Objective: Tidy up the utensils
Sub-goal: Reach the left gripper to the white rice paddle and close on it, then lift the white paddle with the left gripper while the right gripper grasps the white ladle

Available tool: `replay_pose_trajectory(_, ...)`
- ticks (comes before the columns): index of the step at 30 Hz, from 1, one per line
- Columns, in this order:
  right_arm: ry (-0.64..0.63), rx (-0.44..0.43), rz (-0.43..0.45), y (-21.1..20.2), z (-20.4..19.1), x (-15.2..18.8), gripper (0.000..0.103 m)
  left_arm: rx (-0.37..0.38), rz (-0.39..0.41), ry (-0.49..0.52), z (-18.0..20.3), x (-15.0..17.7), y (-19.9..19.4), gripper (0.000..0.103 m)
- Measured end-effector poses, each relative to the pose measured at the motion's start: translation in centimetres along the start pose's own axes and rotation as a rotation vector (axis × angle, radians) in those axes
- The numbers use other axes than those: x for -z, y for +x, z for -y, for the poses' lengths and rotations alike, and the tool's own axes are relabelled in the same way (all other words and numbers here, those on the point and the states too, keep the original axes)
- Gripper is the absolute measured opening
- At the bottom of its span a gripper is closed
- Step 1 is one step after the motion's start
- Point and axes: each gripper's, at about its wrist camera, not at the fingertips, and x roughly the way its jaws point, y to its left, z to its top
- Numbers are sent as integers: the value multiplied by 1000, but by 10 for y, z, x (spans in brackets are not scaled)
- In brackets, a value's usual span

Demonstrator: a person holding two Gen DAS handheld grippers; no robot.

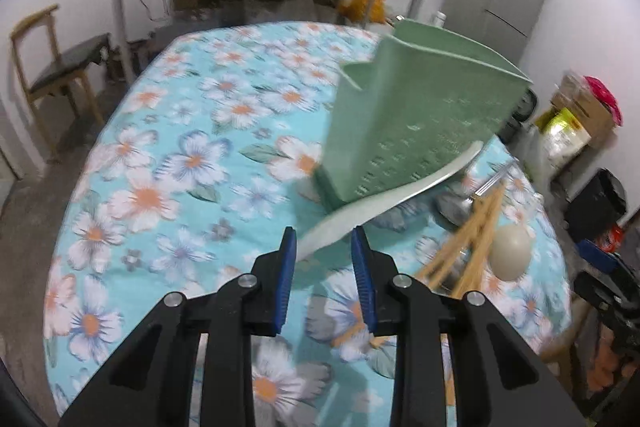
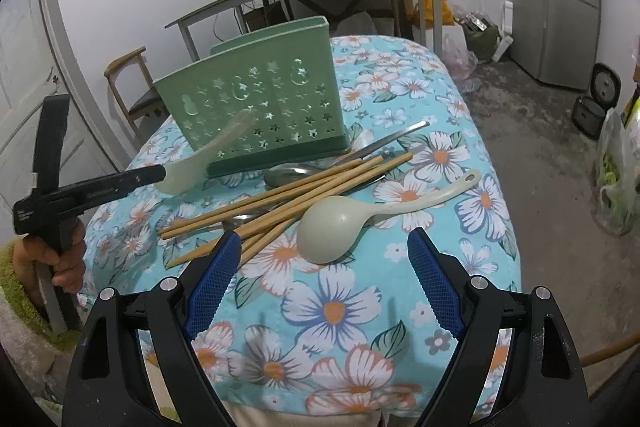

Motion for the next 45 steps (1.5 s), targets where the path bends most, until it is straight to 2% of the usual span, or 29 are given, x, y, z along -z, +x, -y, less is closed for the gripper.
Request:
replay_pose_trajectory(7,-17,17,17,-14,-8,4,80,-7,-10,1,-9,9,19,27)
replay_pose_trajectory(12,-21,35,25,-21,-11,7,80,-2,20,15,-6,9,23,27)
replay_pose_trajectory(16,-20,47,22,-19,-9,5,80,-21,59,90,4,6,23,27)
replay_pose_trajectory(19,-17,53,15,-15,-9,4,80,-34,47,158,12,7,30,27)
replay_pose_trajectory(24,-15,56,-6,-5,-8,4,80,-21,27,174,11,7,42,27)
replay_pose_trajectory(26,-16,56,-12,-1,-8,3,80,-8,36,165,10,9,42,16)
replay_pose_trajectory(30,-26,59,-14,5,-7,1,80,12,65,167,10,11,31,11)
replay_pose_trajectory(35,-64,83,-12,14,-4,2,74,33,112,163,16,11,7,7)
replay_pose_trajectory(39,-151,131,2,23,-1,5,67,57,141,137,19,8,-11,4)
replay_pose_trajectory(45,-419,269,17,39,-7,18,53,76,187,115,27,4,-35,1)
